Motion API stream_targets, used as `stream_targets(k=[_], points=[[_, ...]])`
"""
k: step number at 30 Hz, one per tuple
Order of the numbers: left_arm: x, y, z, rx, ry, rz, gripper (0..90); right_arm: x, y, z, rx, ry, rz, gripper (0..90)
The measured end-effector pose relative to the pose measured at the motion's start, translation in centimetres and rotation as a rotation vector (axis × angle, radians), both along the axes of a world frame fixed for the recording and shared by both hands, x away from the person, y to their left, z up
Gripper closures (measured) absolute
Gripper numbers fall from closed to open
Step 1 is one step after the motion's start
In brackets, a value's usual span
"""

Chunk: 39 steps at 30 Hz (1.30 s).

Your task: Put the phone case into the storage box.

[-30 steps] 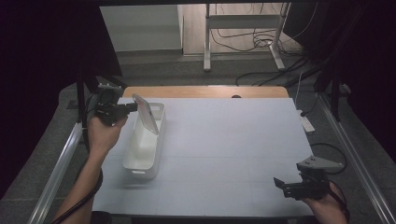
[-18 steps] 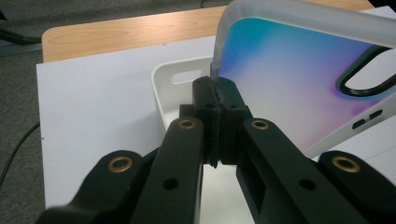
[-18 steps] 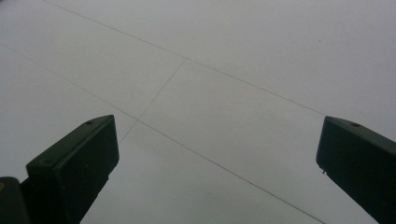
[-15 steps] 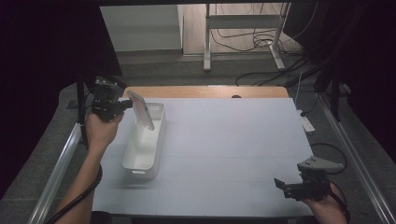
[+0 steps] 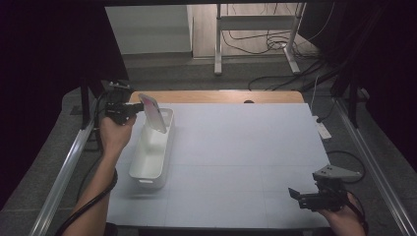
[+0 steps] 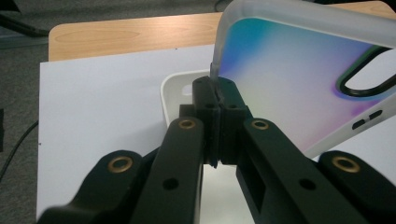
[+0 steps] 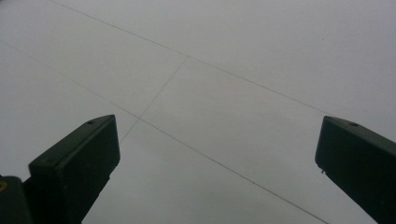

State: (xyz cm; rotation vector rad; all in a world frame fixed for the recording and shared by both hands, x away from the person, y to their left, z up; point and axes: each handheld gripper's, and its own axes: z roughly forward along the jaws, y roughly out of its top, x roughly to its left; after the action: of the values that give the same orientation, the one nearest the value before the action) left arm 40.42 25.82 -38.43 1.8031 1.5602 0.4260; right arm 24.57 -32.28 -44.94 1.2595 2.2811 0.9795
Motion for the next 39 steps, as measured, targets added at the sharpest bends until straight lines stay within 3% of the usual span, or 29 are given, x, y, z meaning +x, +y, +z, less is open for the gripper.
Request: stream_targets(k=[21,39], points=[[2.0,-0.4,-3.1,-0.008,-0.005,0.071,88.8,0.1,0.0,-0.1,-0.002,0.014,0.012,0.5],[3.6,-0.9,-5.5,0.023,0.007,0.115,88.8,0.1,0.0,-0.1,0.002,0.018,0.019,0.9]])
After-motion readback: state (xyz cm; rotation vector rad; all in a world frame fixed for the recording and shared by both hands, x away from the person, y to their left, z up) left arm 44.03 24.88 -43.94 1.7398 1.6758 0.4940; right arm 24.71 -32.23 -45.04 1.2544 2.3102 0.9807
